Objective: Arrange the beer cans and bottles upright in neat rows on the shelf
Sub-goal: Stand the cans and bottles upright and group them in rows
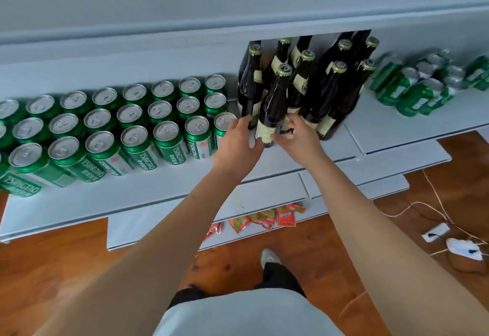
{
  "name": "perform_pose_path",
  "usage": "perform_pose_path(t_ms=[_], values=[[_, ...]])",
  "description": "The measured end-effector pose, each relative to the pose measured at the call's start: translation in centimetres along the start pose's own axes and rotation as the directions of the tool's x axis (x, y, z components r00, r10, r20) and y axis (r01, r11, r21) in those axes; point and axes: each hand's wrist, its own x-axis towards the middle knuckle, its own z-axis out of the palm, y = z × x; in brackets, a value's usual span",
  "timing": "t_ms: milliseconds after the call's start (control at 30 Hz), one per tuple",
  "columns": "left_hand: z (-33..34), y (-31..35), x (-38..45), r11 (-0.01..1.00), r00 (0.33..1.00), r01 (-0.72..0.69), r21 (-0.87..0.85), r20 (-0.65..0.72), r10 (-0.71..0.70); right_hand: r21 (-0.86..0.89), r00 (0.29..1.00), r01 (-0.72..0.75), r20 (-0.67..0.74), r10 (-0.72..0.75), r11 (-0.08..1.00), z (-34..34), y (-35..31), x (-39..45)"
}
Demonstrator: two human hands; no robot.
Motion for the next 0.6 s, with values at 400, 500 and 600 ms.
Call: perform_pose_path(t_ms=[400,500,600], values=[[3.8,3.7,6.3,0.882,0.931,0.353,-0.313,0.025,-0.364,-0.010,0.971,0.222,0.095,-0.220,0.975,1.7,4.0,4.6],[5.1,3.7,6.5,0.911,0.900,0.382,-0.157,-0.160,-0.405,0.050,0.935,0.282,0.209,-0.286,0.958,1.6,3.9,4.3],[4.8,3.7,6.9,0.894,0.869,0.437,-0.096,-0.211,-0.448,0.141,0.914,0.301,0.240,-0.327,0.943,0.5,4.1,4.0]])
